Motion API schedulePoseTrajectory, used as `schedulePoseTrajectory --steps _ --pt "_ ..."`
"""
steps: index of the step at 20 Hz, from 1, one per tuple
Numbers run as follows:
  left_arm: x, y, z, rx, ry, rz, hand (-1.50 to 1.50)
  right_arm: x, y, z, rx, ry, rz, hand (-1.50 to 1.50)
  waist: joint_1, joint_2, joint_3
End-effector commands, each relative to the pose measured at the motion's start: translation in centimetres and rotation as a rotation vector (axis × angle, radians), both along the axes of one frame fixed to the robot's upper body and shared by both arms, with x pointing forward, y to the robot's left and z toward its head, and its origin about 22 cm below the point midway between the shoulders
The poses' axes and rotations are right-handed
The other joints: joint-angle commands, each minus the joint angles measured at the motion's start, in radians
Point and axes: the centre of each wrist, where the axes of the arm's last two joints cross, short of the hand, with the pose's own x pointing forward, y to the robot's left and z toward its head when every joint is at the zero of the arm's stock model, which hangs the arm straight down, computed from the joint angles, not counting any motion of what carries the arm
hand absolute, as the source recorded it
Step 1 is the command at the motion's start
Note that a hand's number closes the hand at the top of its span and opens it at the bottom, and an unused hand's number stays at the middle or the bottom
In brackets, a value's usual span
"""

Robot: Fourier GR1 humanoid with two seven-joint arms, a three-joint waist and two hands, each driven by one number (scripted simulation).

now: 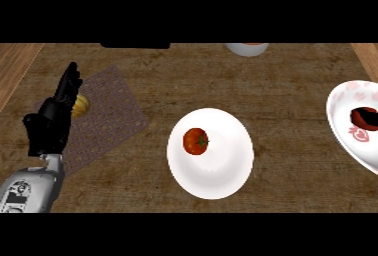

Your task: Pick the bell pepper from the plate and place it in the bowl

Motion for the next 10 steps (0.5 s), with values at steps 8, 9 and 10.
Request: schedulePoseTrajectory --steps 8,9,10 --pt "-0.1 0.4 0.1 0.008 0.007 0.006 0.00 -1.3 -4.4 1.4 0.109 -0.269 0.034 -1.50 -0.003 -0.002 -0.001" --pt "-1.0 -0.6 -0.9 -0.002 0.003 0.011 0.00 -2.6 -4.1 -0.6 0.129 -0.261 0.060 -1.50 -0.020 -0.010 -0.003" --pt "-0.3 0.3 0.3 0.005 0.022 0.007 0.00 -3.0 -5.2 0.3 0.141 -0.273 0.070 -1.50 -0.021 -0.009 -0.003"
